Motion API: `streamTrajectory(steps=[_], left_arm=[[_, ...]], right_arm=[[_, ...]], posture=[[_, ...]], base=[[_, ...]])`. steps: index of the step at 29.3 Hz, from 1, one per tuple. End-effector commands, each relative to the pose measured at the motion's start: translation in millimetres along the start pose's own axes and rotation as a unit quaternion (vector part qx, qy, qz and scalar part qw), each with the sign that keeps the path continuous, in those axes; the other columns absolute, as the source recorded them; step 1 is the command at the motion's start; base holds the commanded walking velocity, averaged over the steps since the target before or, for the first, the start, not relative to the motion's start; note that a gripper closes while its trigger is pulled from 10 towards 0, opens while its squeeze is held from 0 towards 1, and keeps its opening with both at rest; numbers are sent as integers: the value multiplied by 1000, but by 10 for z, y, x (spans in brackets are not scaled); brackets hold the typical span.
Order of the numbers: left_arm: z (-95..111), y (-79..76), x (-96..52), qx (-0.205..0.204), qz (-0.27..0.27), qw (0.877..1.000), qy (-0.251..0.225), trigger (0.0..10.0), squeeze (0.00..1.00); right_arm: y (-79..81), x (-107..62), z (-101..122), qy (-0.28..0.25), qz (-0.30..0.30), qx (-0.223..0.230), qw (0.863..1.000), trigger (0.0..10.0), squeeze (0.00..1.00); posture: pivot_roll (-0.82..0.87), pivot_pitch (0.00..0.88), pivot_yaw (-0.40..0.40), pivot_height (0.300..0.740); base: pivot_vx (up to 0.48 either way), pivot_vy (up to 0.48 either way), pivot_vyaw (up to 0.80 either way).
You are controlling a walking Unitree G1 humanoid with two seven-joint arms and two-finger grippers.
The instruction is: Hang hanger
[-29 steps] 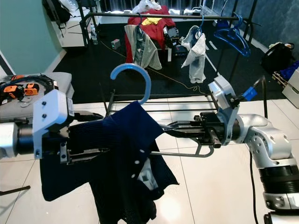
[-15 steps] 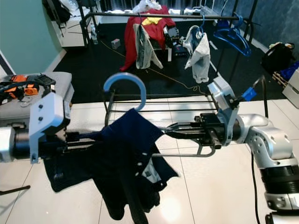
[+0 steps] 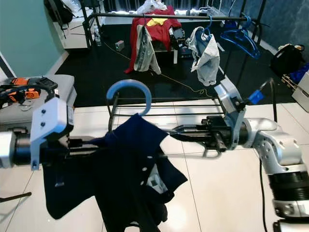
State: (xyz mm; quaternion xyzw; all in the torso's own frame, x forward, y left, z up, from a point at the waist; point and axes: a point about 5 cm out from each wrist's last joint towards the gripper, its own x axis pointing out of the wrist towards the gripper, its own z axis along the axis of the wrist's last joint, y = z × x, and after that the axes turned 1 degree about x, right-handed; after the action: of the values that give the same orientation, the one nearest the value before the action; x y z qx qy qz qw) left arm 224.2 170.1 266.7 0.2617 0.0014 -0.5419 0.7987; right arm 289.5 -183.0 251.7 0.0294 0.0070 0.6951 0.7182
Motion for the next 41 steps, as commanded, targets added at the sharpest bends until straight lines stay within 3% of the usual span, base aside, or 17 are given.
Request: streamTrajectory(steps=[1,5,6,8,12,19,20,23,24,25,27,36,37,38,39,41], left_arm=[[33,27,3,17,14,1000,-9,0,0],[53,99,-26,29,44,999,-12,0,0],[80,150,-77,38,62,997,-17,0,0],[80,150,-77,38,62,997,-17,0,0],[96,205,-142,43,79,996,-22,0,0],[147,260,-206,48,93,994,-42,0,0],[218,285,-224,53,97,992,-66,0,0],[312,312,-244,59,102,988,-97,0,0],[400,336,-245,70,109,984,-121,0,0],[400,336,-245,70,109,984,-121,0,0],[576,364,-246,89,115,975,-170,0,0],[720,393,-241,107,128,964,-208,78,0],[758,418,-236,113,140,960,-216,4627,0],[758,418,-236,113,140,960,-216,4627,0],[825,433,-208,118,147,955,-231,10000,0],[849,436,-187,117,147,954,-236,10000,0]], right_arm=[[-1,6,65,-7,-2,-17,1000,10000,953],[-28,-78,39,-17,-33,-14,999,10000,1000],[-53,-287,-2,-34,-87,-6,996,10000,1000],[-53,-287,-2,-34,-87,-6,996,10000,1000],[2,-552,-105,-47,-140,20,989,10000,1000],[33,-791,-274,-61,-211,42,975,10000,1000],[29,-843,-356,-73,-234,56,968,10000,773],[24,-884,-454,-89,-255,74,960,10000,773],[9,-839,-520,-91,-256,82,959,10000,0],[9,-839,-520,-91,-256,82,959,10000,0],[-31,-751,-649,-93,-262,98,956,10000,0],[-119,-679,-647,-101,-267,106,952,10000,0],[-121,-621,-659,-81,-260,101,957,10000,0],[-121,-621,-659,-81,-260,101,957,10000,0],[-115,-474,-667,-59,-235,94,966,10000,0],[-101,-382,-662,-55,-214,94,971,10000,0]], posture=[[-45,68,18,740],[-40,66,15,740],[-44,69,19,740],[-44,69,19,740],[-51,69,14,740],[-63,69,17,740],[-66,65,16,740],[-66,65,16,740],[-65,60,16,740],[-65,60,16,740],[-58,58,13,740],[-61,59,8,740],[-59,60,6,740],[-59,60,6,740],[-62,61,7,740],[-64,60,7,740]], base=[[0,0,0],[0,0,0],[0,0,0],[0,0,0],[0,0,0],[0,0,0],[0,0,0],[0,0,0],[0,0,0],[0,0,0],[0,0,0],[0,0,0],[0,0,0],[0,0,0],[0,0,0],[0,0,0]])
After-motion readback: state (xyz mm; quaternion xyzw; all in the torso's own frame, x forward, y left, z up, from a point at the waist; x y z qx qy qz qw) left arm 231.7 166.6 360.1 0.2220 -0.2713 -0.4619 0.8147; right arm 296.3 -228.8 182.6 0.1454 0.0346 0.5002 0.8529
